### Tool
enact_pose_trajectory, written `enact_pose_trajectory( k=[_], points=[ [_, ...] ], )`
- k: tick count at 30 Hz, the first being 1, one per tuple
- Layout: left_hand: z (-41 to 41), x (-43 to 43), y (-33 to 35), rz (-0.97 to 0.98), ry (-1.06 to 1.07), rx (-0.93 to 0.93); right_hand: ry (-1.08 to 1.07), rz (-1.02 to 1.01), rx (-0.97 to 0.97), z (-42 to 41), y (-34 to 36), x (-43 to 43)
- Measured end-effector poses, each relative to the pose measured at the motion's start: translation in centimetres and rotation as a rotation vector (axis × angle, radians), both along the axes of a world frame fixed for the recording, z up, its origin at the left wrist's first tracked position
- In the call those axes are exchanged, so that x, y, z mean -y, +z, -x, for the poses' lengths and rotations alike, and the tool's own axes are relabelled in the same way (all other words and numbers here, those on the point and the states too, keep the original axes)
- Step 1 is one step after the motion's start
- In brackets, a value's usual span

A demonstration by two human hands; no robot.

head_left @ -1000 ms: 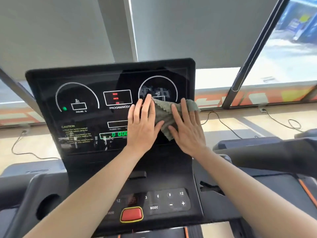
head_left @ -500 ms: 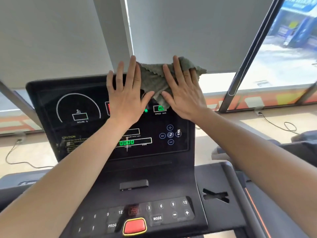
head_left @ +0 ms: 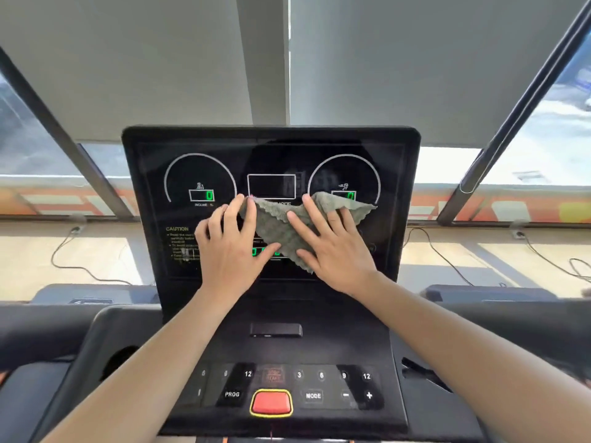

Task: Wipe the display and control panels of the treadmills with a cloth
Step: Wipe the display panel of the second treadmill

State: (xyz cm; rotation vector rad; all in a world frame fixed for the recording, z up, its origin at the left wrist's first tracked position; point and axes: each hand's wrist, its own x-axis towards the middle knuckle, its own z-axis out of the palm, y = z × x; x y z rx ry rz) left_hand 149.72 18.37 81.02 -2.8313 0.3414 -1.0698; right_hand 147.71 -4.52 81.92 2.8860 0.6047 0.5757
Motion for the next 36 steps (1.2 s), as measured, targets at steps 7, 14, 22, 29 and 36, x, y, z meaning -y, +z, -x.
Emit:
enact_pose_trajectory(
  k=[7, 14, 22, 29, 36],
  points=[
    [2.5, -4.1, -3.7, 0.05, 0.062, -0.049, 0.078, 0.017, -0.058, 1.2, -2.5, -3.2],
    [-0.3, -6.6, 0.6, 0.151, 0.103, -0.019, 0.096, 0.029, 0.076, -4.0, 3.7, -5.8],
    [-6.8, -9.3, 8.8, 0.248, 0.107, 0.074, 0.115, 0.134, 0.177, -9.9, 12.3, -9.9],
    [-8.9, -13.3, 10.9, 0.445, 0.123, 0.083, 0.218, 0.019, -0.143, -12.4, 16.8, -13.6],
    [-9.5, -11.3, 10.4, 0.315, -0.407, 0.188, 0.178, -0.24, 0.082, -10.1, 14.9, -12.9]
  ],
)
